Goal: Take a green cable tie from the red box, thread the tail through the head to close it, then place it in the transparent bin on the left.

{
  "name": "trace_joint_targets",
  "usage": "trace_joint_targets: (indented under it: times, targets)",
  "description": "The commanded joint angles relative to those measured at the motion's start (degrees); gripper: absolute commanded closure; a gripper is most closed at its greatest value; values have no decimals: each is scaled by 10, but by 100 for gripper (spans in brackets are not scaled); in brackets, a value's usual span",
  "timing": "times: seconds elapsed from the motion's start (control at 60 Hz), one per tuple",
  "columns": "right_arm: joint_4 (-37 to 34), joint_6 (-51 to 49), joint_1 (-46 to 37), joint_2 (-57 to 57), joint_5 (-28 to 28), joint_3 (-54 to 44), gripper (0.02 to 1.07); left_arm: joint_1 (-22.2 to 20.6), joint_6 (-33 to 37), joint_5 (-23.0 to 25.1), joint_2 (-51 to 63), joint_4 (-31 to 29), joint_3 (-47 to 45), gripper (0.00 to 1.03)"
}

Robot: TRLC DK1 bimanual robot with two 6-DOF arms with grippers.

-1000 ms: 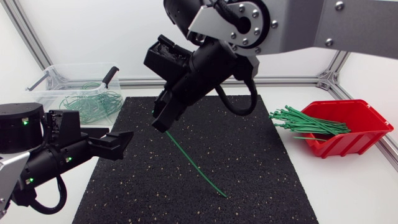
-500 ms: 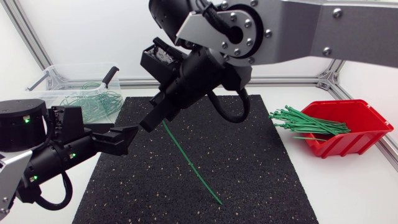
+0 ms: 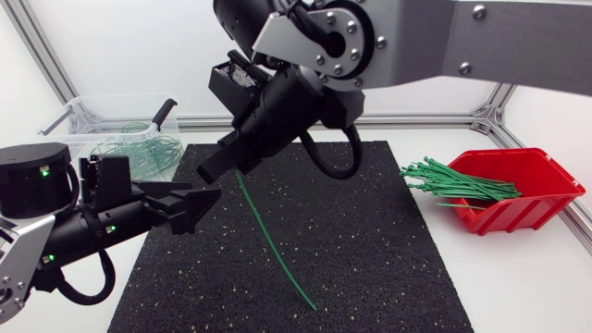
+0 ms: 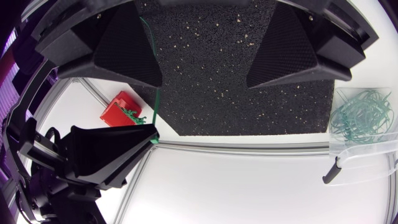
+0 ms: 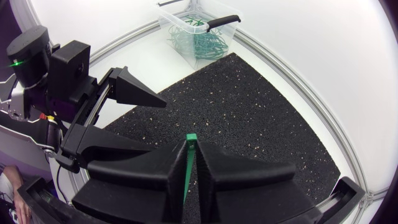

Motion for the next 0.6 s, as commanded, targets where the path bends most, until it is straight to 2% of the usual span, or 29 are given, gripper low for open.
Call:
trace_joint_targets:
  times: [0.0,0.183,0.583]
  targets:
    - [-10,24,-9,25,-9,23,101,12,-15,26,7,17,-2,9]
    - [-24,32,-17,48,-26,45,101,9,-15,63,12,26,5,10]
    - [-45,62,-17,79,-36,81,101,-19,-44,64,61,75,32,20]
